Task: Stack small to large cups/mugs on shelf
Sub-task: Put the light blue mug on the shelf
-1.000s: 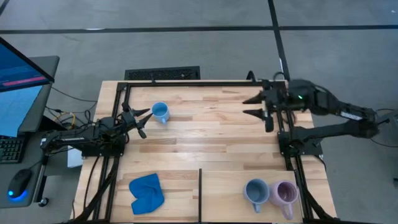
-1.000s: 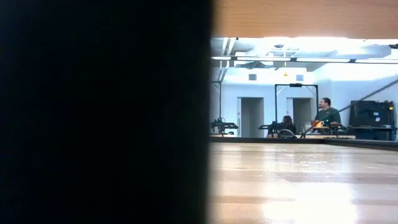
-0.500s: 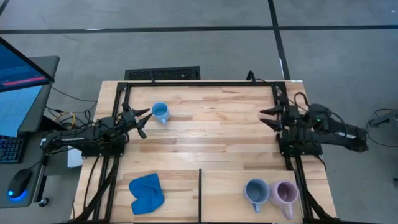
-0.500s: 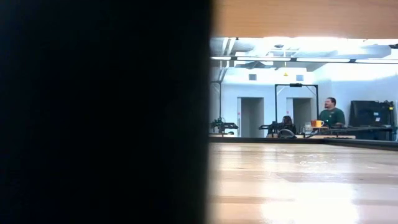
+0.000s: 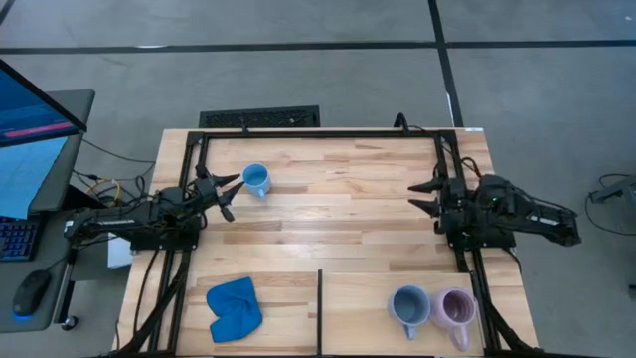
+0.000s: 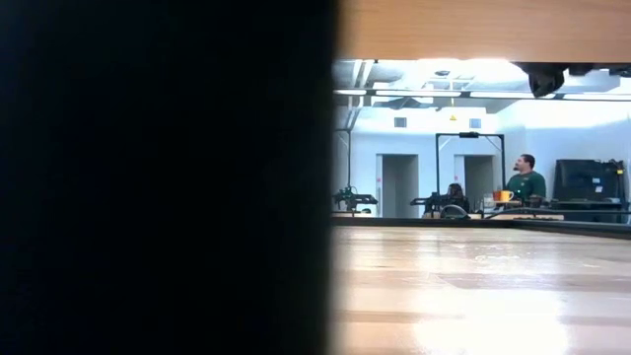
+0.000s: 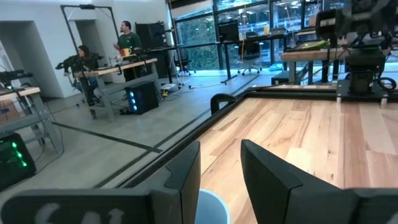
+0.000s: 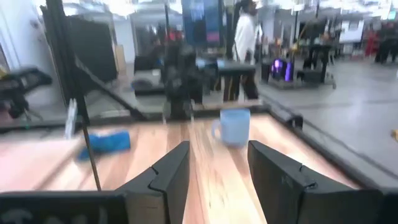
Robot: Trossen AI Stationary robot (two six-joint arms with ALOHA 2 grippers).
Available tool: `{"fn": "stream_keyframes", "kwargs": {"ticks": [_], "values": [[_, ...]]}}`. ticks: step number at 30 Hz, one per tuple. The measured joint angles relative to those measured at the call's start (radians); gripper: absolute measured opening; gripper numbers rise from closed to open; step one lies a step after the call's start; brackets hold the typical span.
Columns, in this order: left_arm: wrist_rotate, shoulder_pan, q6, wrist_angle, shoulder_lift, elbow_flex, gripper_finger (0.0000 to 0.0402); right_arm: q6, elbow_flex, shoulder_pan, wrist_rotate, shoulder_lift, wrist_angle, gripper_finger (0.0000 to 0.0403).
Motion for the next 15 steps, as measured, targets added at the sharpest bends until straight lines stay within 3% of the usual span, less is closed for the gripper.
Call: {"fn": "stream_keyframes", "kwargs": {"ticks": [15], "values": [[0.0,0.0,-0.002,0.0,0.017,0.0,0.0108,-0.019,-0.091,0.0,-0.022,0.001,-0.014,0.0182]]}}
